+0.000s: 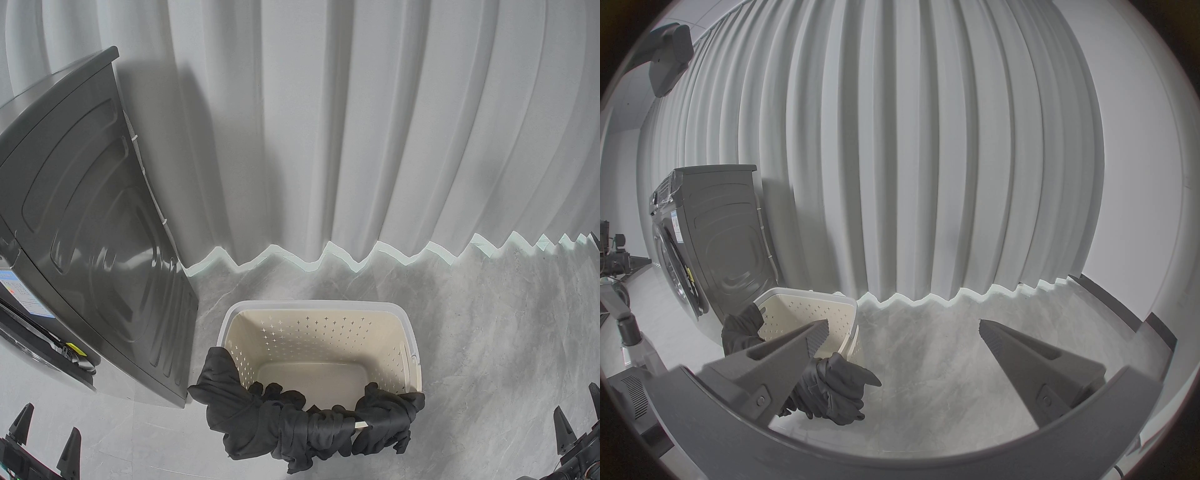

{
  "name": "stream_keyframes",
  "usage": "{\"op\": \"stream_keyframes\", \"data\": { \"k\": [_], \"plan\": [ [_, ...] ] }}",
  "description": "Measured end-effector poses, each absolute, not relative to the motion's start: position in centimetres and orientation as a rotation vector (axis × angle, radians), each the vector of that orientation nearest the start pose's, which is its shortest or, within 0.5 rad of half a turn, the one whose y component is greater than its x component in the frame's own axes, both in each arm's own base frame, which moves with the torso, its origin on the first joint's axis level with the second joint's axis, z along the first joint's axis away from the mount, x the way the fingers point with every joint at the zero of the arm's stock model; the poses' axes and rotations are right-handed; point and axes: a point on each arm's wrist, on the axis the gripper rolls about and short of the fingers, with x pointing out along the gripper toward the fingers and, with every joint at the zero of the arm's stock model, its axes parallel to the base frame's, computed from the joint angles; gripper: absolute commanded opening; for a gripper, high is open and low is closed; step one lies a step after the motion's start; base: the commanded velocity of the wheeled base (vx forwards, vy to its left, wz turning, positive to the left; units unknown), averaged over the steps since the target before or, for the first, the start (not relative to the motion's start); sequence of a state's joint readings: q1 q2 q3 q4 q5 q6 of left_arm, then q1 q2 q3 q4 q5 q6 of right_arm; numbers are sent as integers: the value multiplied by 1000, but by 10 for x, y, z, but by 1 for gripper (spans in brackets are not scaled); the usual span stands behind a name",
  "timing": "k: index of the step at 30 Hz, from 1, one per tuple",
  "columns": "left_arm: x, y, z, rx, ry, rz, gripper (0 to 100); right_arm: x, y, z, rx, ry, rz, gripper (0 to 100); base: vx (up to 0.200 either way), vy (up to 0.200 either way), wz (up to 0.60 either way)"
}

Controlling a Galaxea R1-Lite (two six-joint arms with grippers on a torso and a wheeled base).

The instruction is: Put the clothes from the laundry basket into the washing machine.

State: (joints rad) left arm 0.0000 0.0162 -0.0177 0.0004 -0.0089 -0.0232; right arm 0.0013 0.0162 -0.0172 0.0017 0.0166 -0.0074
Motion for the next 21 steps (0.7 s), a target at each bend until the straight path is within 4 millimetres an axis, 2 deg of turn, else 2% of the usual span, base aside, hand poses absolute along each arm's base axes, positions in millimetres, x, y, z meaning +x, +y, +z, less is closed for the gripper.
{"op": "stream_keyframes", "data": {
  "k": [10,16,21],
  "plan": [
    [-23,0,81,-25,0,-9,100,-23,0,80,-7,1,17,100,0,0,0],
    [-23,0,81,-25,0,-9,100,-23,0,80,-7,1,18,100,200,0,0],
    [-23,0,81,-25,0,-9,100,-23,0,80,-7,1,17,100,0,0,0]
  ]
}}
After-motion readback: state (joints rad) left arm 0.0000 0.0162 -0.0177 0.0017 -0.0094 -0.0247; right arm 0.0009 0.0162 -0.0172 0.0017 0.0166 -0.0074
